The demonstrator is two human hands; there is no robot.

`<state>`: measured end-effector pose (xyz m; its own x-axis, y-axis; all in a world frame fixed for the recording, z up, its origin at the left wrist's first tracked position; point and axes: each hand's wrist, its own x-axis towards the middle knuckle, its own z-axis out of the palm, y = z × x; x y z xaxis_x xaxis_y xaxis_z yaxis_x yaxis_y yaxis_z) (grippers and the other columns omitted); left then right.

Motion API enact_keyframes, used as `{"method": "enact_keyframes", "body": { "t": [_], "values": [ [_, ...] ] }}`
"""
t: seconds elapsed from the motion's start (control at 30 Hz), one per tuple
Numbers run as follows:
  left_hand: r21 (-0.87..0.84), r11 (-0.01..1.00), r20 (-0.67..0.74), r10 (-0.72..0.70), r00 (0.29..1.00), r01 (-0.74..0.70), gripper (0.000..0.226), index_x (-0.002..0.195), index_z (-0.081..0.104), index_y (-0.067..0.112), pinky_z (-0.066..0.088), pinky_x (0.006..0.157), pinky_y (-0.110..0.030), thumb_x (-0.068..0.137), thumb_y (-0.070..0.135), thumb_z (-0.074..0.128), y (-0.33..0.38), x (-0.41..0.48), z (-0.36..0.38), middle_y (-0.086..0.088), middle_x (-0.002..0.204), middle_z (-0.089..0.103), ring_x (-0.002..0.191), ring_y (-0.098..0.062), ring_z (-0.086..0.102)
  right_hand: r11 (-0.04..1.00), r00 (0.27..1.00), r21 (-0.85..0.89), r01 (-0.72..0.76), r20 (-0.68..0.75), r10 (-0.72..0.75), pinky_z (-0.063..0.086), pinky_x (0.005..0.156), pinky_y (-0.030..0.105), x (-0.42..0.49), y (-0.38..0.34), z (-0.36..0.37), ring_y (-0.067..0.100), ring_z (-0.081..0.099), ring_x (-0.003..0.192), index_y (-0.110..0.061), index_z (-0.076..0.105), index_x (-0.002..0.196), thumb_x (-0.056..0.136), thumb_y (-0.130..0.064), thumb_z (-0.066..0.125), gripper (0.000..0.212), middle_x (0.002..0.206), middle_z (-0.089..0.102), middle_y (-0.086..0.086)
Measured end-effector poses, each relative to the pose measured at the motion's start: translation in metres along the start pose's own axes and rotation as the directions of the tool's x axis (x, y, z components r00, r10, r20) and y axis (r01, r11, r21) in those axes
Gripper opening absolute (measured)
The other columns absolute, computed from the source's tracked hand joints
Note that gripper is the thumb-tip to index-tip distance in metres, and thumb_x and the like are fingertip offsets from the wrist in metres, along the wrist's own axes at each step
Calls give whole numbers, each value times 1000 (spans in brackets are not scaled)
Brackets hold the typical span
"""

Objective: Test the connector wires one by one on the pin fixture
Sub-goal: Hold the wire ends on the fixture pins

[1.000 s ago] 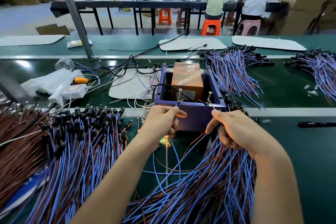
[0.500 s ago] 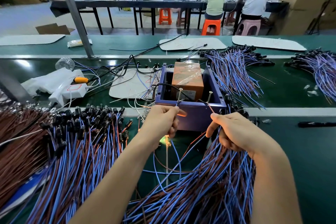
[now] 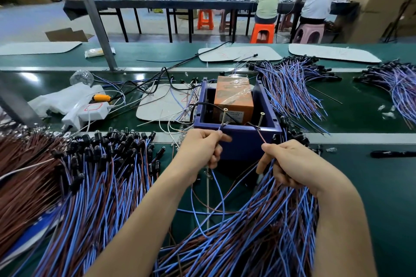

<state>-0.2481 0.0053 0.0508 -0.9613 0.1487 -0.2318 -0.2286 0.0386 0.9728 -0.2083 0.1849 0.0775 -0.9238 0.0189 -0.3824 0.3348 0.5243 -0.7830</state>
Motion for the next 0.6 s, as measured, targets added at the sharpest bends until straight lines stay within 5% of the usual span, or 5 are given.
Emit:
{"method": "enact_keyframes", "body": {
  "t": [0.6],
  "values": [
    [28,999,18,27,999,-27,29,95,69,4,33,37,-16,102,17,43,0,-1,-2,5,43,43,34,-7,36,998,996,34,56,-65,-53,25,34,17,-5,-1,-4,12,28,33,-5,71,75,104,-33,34,55,38,43,3]
  ]
}}
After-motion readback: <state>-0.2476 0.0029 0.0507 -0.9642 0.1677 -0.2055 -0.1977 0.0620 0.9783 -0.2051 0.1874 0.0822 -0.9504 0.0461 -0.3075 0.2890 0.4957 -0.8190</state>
